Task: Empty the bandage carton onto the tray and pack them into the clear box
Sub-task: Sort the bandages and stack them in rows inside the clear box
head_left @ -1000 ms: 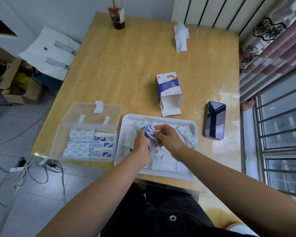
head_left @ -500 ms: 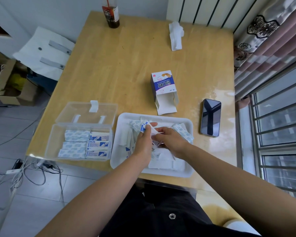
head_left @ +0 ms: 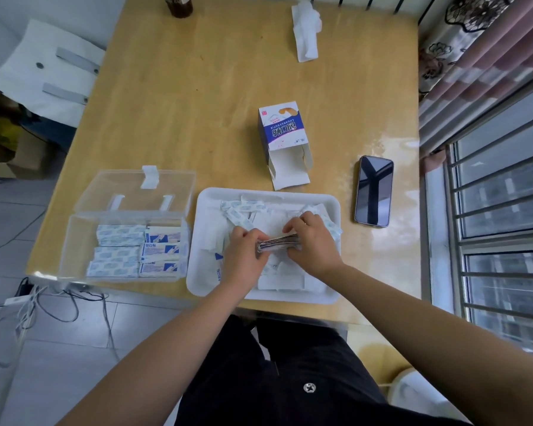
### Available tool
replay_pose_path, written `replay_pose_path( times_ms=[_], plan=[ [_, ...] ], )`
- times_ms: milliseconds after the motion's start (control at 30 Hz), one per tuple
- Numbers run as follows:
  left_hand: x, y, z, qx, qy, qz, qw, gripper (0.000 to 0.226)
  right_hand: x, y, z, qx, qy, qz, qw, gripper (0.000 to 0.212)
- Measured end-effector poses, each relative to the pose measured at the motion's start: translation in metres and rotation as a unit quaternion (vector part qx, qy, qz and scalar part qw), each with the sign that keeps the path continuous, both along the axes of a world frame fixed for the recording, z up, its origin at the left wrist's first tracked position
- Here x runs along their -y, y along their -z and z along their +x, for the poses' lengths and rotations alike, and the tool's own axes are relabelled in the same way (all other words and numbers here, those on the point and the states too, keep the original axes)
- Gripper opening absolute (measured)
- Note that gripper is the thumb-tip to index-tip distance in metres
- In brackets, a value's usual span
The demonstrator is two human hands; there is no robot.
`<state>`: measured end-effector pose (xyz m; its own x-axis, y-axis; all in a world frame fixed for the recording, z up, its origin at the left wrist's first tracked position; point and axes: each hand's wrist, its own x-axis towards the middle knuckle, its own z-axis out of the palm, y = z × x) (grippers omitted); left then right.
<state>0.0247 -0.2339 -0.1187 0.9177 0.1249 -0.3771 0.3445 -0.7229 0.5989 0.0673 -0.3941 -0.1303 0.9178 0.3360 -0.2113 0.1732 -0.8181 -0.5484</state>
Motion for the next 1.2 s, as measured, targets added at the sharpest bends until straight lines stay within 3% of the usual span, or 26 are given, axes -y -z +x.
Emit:
replay_pose_path(
  times_ms=[200,267,400,567,667,767,800,867,1033,1200],
  plan=[
    [0.004,-0.001,-0.001,0.024,0.029,0.021,0.999,0.027,0.008,0.002,-0.002,0.047,0.003,0.006,0.999,0.036],
    [0.006,-0.001,-0.002,0.016,0.059,0.05,0.997,0.024,0.004,0.004,-0.006,0.086,-0.024,-0.03,0.996,0.035],
    [0.008,-0.001,0.002,0.012,0.1,0.099,0.99,0.023,-0.001,0.009,-0.006,0.151,-0.066,-0.129,0.978,0.021],
    [0.006,-0.013,0.015,0.068,0.138,0.184,0.971,0.021,-0.005,-0.003,0.01,0.185,-0.115,-0.11,0.97,0.012],
    [0.0,-0.029,0.022,0.054,0.163,0.202,0.964,0.03,-0.011,-0.017,0.018,0.137,-0.149,-0.081,0.976,0.01],
    [-0.004,-0.039,0.025,0.027,0.202,0.214,0.955,0.021,-0.015,-0.034,0.022,-0.055,-0.108,0.007,0.993,0.013],
    [-0.006,-0.041,0.025,0.023,0.203,0.208,0.957,0.019,-0.016,-0.04,0.023,-0.133,-0.086,0.049,0.986,0.014],
    [-0.015,-0.046,0.024,0.009,0.184,0.158,0.97,0.017,-0.02,-0.049,0.024,-0.205,-0.044,0.119,0.97,0.02],
    [-0.035,-0.06,0.023,-0.058,0.094,-0.031,0.993,0.015,-0.04,-0.06,0.028,-0.175,-0.015,0.141,0.974,0.033],
    [-0.06,-0.072,0.016,-0.094,0.035,-0.091,0.991,0.026,-0.065,-0.065,0.022,-0.174,-0.012,0.169,0.97,0.039]
  ],
)
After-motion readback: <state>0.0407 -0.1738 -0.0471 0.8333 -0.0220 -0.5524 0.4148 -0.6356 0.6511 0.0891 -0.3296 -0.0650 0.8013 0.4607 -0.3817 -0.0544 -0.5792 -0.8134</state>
